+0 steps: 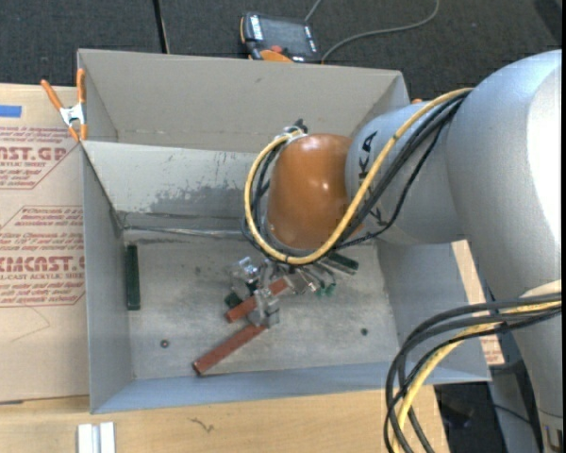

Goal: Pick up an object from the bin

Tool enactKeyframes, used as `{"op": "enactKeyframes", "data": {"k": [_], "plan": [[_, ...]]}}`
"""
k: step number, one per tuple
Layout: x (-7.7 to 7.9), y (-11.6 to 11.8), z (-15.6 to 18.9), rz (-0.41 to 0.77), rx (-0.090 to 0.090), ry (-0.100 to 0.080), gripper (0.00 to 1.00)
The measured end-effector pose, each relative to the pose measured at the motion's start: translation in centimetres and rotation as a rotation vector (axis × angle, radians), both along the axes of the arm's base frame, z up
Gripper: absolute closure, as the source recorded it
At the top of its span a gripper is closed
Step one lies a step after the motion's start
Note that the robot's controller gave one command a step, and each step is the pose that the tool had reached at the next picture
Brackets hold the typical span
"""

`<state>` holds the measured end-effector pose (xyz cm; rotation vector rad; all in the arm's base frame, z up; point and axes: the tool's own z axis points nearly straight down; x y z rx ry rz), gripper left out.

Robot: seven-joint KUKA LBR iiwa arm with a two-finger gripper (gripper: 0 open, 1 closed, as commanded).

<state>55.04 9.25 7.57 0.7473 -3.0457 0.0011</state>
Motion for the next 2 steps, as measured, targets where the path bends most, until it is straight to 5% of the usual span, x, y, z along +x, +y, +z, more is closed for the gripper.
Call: {"op": "enactKeyframes", "data": {"k": [1,2], "plan": [[4.06,-1.90,5.38,0.101,0.003,-0.015,1.00],[3.81,-1.80,5.06,0.101,0.004,-0.008,0.00]]}}
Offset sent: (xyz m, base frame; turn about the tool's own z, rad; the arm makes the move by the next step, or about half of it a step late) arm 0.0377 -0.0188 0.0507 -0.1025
